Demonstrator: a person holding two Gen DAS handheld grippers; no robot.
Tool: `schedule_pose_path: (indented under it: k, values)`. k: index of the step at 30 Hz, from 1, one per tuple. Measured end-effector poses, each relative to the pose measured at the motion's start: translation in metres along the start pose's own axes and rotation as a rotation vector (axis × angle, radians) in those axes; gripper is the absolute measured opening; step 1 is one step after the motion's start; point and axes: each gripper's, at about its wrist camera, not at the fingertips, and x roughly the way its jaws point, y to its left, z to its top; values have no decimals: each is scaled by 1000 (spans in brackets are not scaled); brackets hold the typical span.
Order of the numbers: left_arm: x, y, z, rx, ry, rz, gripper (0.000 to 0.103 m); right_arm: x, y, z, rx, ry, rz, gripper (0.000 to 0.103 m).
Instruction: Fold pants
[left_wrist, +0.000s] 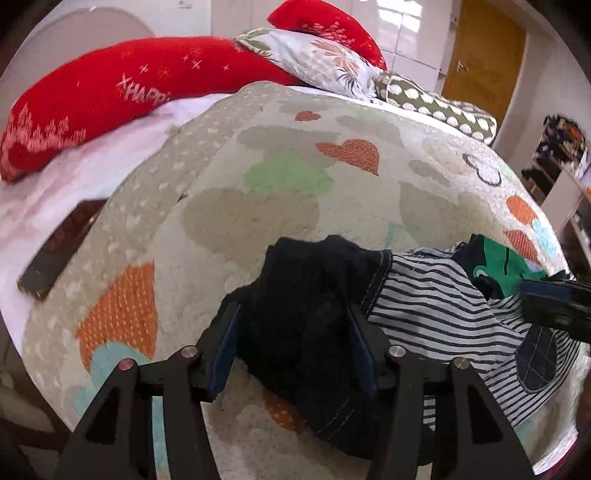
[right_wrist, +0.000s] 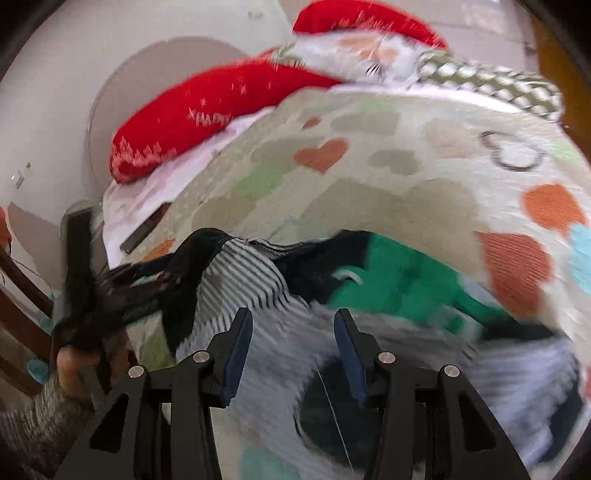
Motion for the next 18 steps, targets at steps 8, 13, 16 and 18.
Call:
schedule_pose_path:
  k: [8, 13, 16, 18]
  values:
    - [0, 12, -5, -70, -44, -54, 58, 78, 8, 36, 32, 142, 109, 14]
    - [2, 15, 2, -100, -56, -55, 60, 83, 30, 51, -78, 180, 13, 8]
    - [10, 17, 9, -117, -51, -38, 63, 83, 35, 75, -92, 148, -44, 8]
    - [15, 18, 9, -117, -35, -28, 64, 89, 36, 88, -97, 141, -61, 7]
